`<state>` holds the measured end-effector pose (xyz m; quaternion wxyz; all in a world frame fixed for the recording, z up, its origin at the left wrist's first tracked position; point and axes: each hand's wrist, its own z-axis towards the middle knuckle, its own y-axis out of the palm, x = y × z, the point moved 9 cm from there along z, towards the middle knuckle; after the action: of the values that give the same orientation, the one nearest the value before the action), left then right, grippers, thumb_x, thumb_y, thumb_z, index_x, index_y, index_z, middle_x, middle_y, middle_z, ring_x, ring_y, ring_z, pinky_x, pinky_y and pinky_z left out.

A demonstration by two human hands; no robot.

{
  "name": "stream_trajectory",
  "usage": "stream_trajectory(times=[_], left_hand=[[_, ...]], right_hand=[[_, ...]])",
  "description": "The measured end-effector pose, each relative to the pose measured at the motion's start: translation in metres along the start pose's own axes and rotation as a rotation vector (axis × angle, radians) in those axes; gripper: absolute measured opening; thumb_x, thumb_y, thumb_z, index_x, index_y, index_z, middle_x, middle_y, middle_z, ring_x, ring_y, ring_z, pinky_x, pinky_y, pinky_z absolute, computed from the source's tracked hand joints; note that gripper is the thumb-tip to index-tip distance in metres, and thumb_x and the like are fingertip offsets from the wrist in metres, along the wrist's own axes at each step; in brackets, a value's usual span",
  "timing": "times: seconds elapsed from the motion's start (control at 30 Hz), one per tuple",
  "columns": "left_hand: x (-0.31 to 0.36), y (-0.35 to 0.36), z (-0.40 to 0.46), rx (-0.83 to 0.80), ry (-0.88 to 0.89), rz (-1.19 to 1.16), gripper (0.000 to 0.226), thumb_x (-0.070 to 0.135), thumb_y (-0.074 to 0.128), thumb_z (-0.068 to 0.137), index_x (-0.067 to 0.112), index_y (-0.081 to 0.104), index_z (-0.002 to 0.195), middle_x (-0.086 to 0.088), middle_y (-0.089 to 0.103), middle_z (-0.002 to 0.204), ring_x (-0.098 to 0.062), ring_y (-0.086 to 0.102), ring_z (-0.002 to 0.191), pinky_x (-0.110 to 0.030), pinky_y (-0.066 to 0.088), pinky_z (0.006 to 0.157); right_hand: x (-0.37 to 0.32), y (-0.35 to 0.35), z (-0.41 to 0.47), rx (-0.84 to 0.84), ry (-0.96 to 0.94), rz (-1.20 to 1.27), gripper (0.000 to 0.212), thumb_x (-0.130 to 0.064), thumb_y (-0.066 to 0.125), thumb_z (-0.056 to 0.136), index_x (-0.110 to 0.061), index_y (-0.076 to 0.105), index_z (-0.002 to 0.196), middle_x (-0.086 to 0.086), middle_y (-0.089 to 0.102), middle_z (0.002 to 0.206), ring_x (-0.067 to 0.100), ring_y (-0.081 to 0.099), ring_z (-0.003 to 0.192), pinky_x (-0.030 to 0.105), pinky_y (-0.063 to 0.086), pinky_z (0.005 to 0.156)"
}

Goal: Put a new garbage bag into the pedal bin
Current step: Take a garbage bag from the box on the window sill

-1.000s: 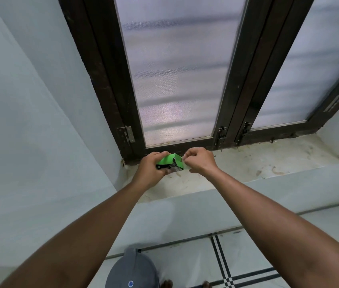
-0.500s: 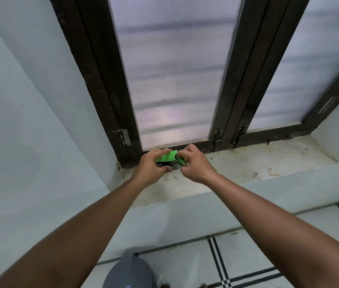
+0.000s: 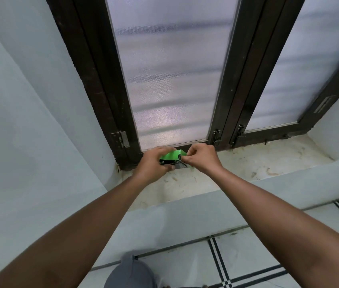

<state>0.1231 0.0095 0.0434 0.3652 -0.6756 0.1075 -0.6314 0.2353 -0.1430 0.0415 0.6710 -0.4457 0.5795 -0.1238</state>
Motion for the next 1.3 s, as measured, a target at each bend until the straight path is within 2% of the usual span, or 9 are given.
stream_trajectory(times=[0.13, 0.3, 0.47, 0.6, 0.7, 0.87, 1.1, 1.23, 1.3], left_hand=[[0.003, -0.004, 0.003, 0.008, -0.015, 0.031, 0.068, 0.018, 0.089, 0.079, 0.025, 0.064, 0.142, 0.006, 0.065, 0.129, -0.016, 0.058, 0.119, -0.031, 0.048, 0.101], [0.017, -0.005, 0.001, -0.013, 0.024, 0.286, 0.064, 0.034, 0.081, 0.085, 0.043, 0.057, 0.144, 0.018, 0.059, 0.140, -0.015, 0.045, 0.129, -0.050, 0.042, 0.102], [0.082, 0.006, -0.001, -0.029, 0.372, 0.903, 0.061, 0.030, 0.067, 0.089, 0.043, 0.051, 0.146, 0.018, 0.057, 0.144, -0.022, 0.041, 0.128, -0.050, 0.031, 0.092], [0.109, 0.025, 0.000, -0.046, 0.480, 1.097, 0.052, 0.028, 0.068, 0.088, 0.037, 0.059, 0.139, 0.013, 0.065, 0.133, -0.025, 0.044, 0.124, -0.049, 0.033, 0.093], [0.103, 0.014, 0.005, -0.033, 0.379, 1.004, 0.055, 0.032, 0.069, 0.089, 0.040, 0.056, 0.142, 0.015, 0.062, 0.137, -0.025, 0.044, 0.126, -0.051, 0.033, 0.093], [0.061, -0.005, 0.014, -0.070, 0.168, 0.759, 0.058, 0.039, 0.070, 0.091, 0.045, 0.052, 0.146, 0.016, 0.057, 0.145, -0.023, 0.039, 0.129, -0.052, 0.034, 0.095], [-0.043, -0.009, 0.003, -0.096, -0.188, 0.441, 0.061, 0.034, 0.081, 0.085, 0.040, 0.058, 0.142, 0.007, 0.061, 0.137, -0.028, 0.042, 0.131, -0.054, 0.042, 0.105], [-0.055, -0.005, -0.008, 0.087, -0.139, 0.580, 0.054, 0.055, 0.068, 0.090, 0.037, 0.060, 0.139, 0.015, 0.058, 0.140, -0.025, 0.040, 0.129, -0.053, 0.042, 0.100], [-0.045, -0.001, -0.009, 0.159, -0.154, 0.309, 0.050, 0.063, 0.061, 0.090, 0.033, 0.068, 0.129, 0.011, 0.069, 0.123, -0.023, 0.052, 0.119, -0.048, 0.049, 0.096]], right_hand=[[0.000, -0.011, -0.007, 0.113, 0.037, 0.070, 0.022, -0.045, 0.070, 0.073, -0.024, 0.064, 0.077, -0.007, 0.069, 0.075, 0.012, 0.066, 0.071, 0.032, 0.054, 0.063], [0.015, -0.006, -0.007, 0.151, 0.072, 0.210, 0.012, -0.014, 0.068, 0.087, -0.020, 0.060, 0.080, 0.002, 0.070, 0.083, 0.019, 0.065, 0.078, 0.031, 0.053, 0.065], [0.047, 0.046, -0.024, -0.093, 0.496, 0.986, 0.026, 0.003, 0.050, 0.095, -0.012, 0.071, 0.091, 0.018, 0.071, 0.103, 0.027, 0.065, 0.091, 0.038, 0.059, 0.083], [0.046, 0.060, -0.036, -0.128, 0.640, 1.381, 0.035, 0.002, 0.035, 0.092, 0.003, 0.064, 0.112, 0.025, 0.066, 0.107, 0.036, 0.064, 0.088, 0.050, 0.054, 0.093], [0.049, 0.059, -0.035, -0.140, 0.650, 1.414, 0.039, -0.007, 0.042, 0.091, 0.004, 0.061, 0.123, 0.025, 0.062, 0.114, 0.039, 0.063, 0.089, 0.047, 0.059, 0.081], [0.044, 0.055, -0.032, -0.263, 0.529, 1.224, 0.020, 0.000, 0.055, 0.099, -0.005, 0.069, 0.112, 0.014, 0.068, 0.106, 0.020, 0.064, 0.088, 0.026, 0.058, 0.077], [0.086, 0.030, -0.037, 0.076, 0.668, 1.096, 0.022, 0.006, 0.055, 0.098, -0.007, 0.071, 0.091, 0.014, 0.066, 0.102, 0.022, 0.063, 0.087, 0.028, 0.058, 0.070], [0.080, 0.035, -0.046, 0.131, 0.711, 1.238, 0.022, 0.006, 0.051, 0.100, -0.004, 0.069, 0.094, 0.015, 0.064, 0.100, 0.026, 0.063, 0.086, 0.027, 0.059, 0.072], [0.067, 0.041, -0.048, 0.088, 0.687, 1.256, 0.024, 0.006, 0.049, 0.101, -0.006, 0.070, 0.101, 0.016, 0.065, 0.105, 0.026, 0.064, 0.090, 0.027, 0.059, 0.071]])
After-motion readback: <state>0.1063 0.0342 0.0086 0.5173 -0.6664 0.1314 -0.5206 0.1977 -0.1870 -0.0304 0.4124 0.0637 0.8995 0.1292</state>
